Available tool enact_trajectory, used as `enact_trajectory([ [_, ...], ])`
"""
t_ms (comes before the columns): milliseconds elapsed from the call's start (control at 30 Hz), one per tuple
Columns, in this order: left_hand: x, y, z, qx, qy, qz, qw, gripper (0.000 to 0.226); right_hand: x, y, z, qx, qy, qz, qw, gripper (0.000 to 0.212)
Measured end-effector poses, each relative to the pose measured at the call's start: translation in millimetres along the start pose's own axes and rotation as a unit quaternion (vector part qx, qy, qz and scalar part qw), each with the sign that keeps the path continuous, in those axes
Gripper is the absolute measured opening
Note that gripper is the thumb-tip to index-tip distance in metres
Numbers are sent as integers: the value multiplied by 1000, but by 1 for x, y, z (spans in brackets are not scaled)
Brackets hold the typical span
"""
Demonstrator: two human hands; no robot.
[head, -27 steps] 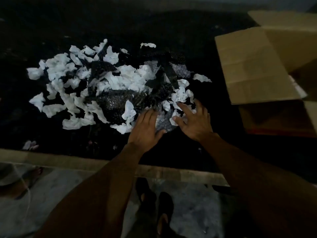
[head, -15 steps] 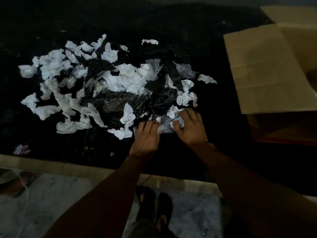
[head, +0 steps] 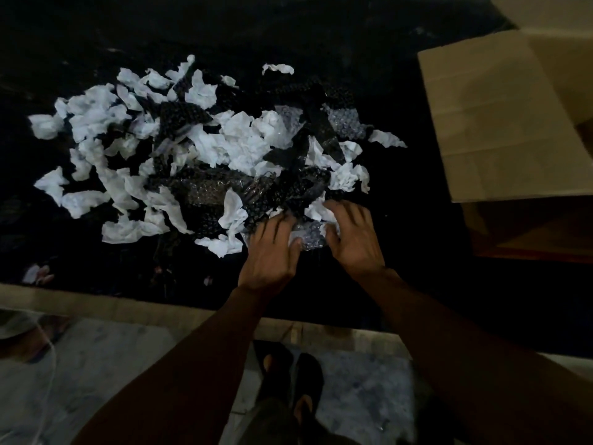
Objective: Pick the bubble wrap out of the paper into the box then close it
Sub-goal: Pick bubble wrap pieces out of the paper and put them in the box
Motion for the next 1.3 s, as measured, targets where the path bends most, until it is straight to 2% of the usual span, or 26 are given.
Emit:
enact_trajectory([
  [133,-3,2,1,-22,13,-3,1000,57,4,1,7,-13,42,30,999,40],
  [233,-8,5,-1,-29,-39,-21,999,49,5,8,6,-23,53,34,998,38],
  [300,-10,6,1,-33,-54,-34,997,41,13,15,2,-19,65,55,996,45],
  [367,-9,6,-2,-7,-54,-39,998,36,16,17,0,-31,81,54,995,47],
  [433,-5,4,-4,16,-46,-21,999,38,13,15,3,-55,75,31,995,40],
  [533,0,4,-4,-1,-33,0,999,58,1,12,12,-76,39,-1,996,27],
  [600,-4,6,-1,-28,-41,-7,999,63,1,10,9,-58,20,13,998,31],
  [733,-3,5,1,-40,-93,6,995,52,12,10,-3,-22,53,54,997,38],
  [967,2,2,4,-39,-82,-9,996,35,-15,14,-15,48,-44,-21,998,29],
  [1067,1,-1,6,-32,-39,-2,999,39,-15,17,-17,73,-38,-36,996,38],
  [1133,-5,0,6,-28,12,-11,999,41,-18,18,-20,86,-60,-43,994,30],
  [1200,-19,1,4,-25,58,-43,997,40,-27,15,-24,104,-104,-46,988,25],
  [1300,-47,-6,-14,-7,84,-95,992,29,-53,8,-30,139,-139,-83,977,37],
])
Point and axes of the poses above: each hand's wrist, its own y-axis away from the middle knuckle, its own x-axis out of the palm, z = x × y, the point moved 10 cm from there along -y, towards the middle knuckle, and after that the axes turned 15 degrees about z, right-handed, at the moved point
